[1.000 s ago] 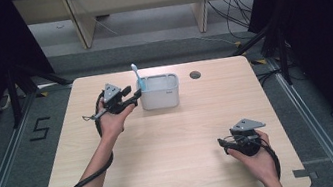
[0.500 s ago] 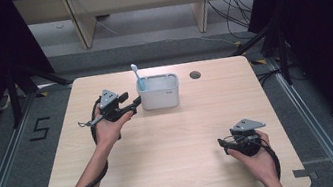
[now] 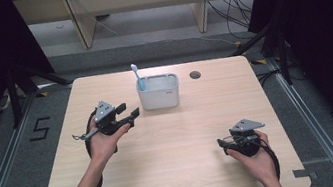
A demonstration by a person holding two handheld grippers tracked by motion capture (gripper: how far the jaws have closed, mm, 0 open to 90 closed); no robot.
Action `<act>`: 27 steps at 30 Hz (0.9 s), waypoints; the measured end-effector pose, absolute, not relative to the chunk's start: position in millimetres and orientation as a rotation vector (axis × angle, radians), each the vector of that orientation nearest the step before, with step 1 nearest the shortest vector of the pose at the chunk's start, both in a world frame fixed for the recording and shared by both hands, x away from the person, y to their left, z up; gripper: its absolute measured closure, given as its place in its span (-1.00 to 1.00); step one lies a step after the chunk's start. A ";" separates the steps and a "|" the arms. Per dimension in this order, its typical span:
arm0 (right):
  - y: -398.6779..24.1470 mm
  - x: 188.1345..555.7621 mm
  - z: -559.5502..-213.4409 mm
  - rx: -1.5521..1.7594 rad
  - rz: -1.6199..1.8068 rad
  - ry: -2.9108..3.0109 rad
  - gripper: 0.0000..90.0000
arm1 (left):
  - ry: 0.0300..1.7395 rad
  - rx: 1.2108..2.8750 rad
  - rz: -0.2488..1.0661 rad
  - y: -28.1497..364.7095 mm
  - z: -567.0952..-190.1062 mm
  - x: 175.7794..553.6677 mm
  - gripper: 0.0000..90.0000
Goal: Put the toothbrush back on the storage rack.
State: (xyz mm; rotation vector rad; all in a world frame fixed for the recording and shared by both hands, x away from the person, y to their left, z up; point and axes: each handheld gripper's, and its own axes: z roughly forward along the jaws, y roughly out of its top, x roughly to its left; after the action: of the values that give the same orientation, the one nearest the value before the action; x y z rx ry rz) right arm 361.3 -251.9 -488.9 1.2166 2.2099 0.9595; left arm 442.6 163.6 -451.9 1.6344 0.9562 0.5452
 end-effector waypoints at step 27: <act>-251.0 360.7 -487.6 1.242 0.967 2.206 -0.16 | 0.968 1.660 0.578 191.9 -471.5 388.7 -0.13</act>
State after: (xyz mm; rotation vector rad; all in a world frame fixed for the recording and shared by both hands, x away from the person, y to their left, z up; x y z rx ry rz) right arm 360.7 -251.0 -487.6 1.2420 2.2062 0.9666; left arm 388.7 191.9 -471.5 1.6597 0.9684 0.5781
